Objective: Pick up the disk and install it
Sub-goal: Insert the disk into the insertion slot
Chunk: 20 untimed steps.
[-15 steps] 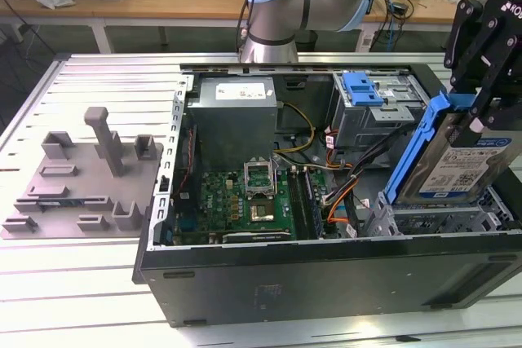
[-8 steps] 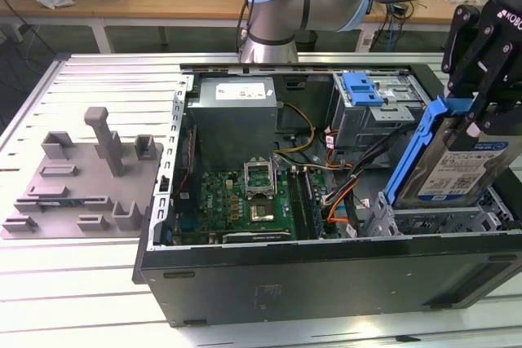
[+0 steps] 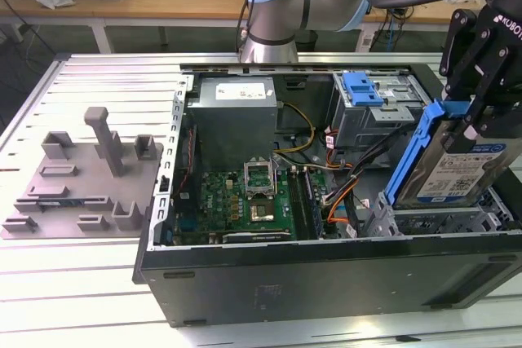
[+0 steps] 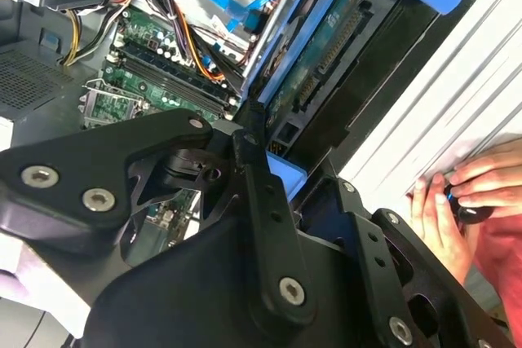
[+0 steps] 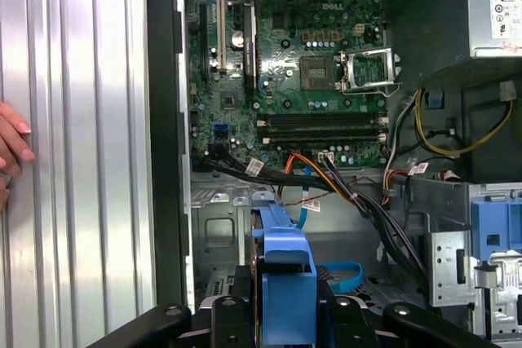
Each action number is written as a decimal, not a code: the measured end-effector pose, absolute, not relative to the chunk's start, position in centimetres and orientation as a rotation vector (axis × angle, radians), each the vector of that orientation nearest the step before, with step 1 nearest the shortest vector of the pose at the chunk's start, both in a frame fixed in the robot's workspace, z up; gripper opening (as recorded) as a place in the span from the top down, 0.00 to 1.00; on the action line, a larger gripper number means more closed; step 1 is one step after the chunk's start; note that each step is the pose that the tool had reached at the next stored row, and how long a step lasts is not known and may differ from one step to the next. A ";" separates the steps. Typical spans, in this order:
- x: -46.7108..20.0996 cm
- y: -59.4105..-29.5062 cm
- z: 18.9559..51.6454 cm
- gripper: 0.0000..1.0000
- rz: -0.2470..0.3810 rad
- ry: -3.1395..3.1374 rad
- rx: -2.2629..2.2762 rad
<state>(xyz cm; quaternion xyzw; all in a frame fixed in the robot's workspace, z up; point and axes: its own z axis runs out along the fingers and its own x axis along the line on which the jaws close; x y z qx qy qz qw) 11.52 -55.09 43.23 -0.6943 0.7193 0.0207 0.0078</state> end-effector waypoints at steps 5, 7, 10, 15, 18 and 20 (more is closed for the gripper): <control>11.5 -55.1 43.0 0.63 0.065 2.249 -2.170; 11.5 -55.1 43.1 0.63 0.066 2.248 -2.170; 11.5 -55.1 43.9 0.63 0.065 2.248 -2.170; 11.5 -55.1 45.0 0.63 0.065 2.249 -2.170; 11.5 -55.1 46.1 0.63 0.065 2.249 -2.170; 11.5 -55.1 46.4 0.63 0.065 2.249 -2.170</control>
